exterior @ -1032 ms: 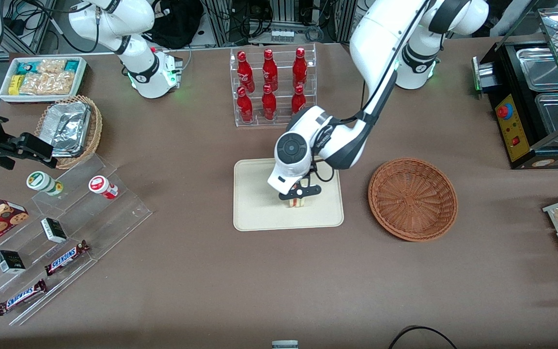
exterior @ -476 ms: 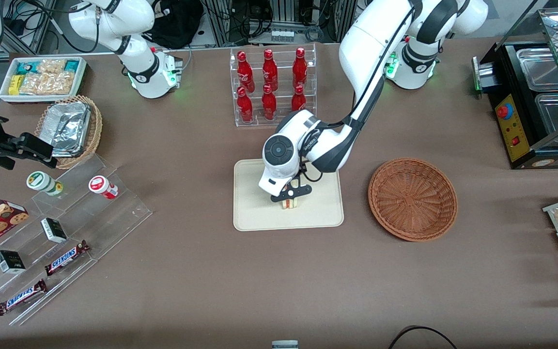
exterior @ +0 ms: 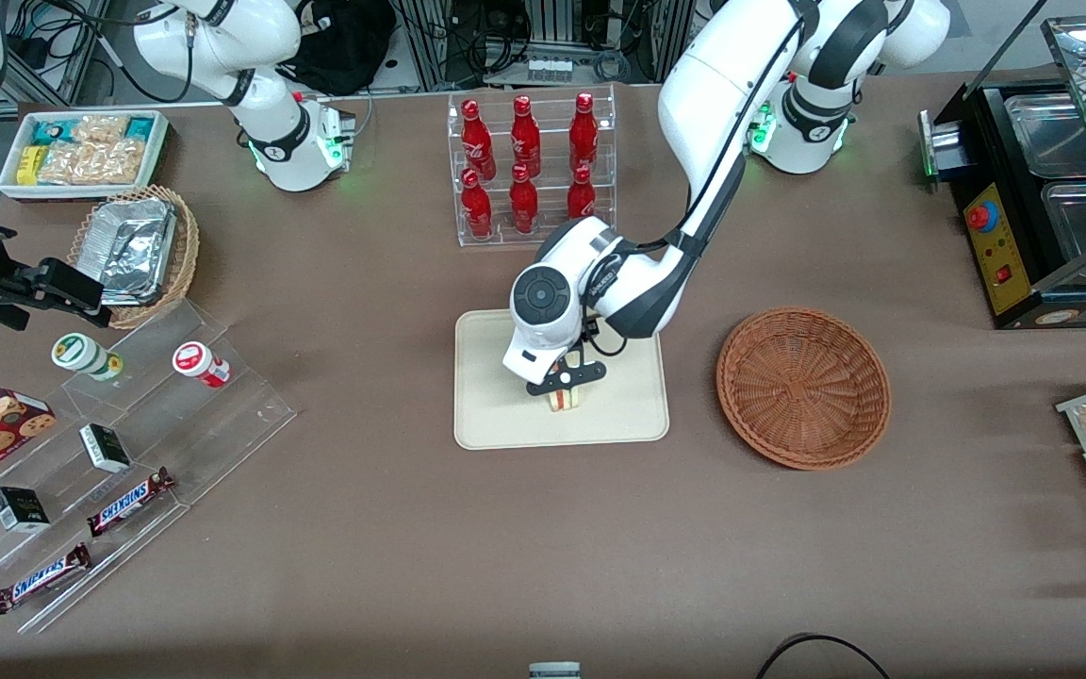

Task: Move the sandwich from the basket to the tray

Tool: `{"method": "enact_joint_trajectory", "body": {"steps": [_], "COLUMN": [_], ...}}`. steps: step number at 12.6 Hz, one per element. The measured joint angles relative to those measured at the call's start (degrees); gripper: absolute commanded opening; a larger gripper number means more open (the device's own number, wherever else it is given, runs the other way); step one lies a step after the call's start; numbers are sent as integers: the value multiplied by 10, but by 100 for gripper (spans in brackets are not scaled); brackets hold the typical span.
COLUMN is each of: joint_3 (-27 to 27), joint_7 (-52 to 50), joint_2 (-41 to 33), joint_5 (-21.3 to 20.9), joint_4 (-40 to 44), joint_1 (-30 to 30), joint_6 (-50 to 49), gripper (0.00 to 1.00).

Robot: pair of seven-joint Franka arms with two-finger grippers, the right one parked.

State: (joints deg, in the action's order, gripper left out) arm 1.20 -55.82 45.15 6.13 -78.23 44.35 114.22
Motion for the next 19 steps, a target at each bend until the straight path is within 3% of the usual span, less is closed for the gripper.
{"method": "enact_joint_trajectory", "body": {"steps": [3, 7, 12, 19], "joint_3": [-3, -18, -72, -161], "joint_7": [0, 34, 65, 162], "joint_2": [-17, -89, -126, -176], "joint_5": [0, -1, -1, -1], "joint_4": [19, 25, 19, -65], "joint_1": [0, -1, -4, -13], "joint_6": [-13, -112, -200, -203], "gripper": [100, 100, 100, 100]}}
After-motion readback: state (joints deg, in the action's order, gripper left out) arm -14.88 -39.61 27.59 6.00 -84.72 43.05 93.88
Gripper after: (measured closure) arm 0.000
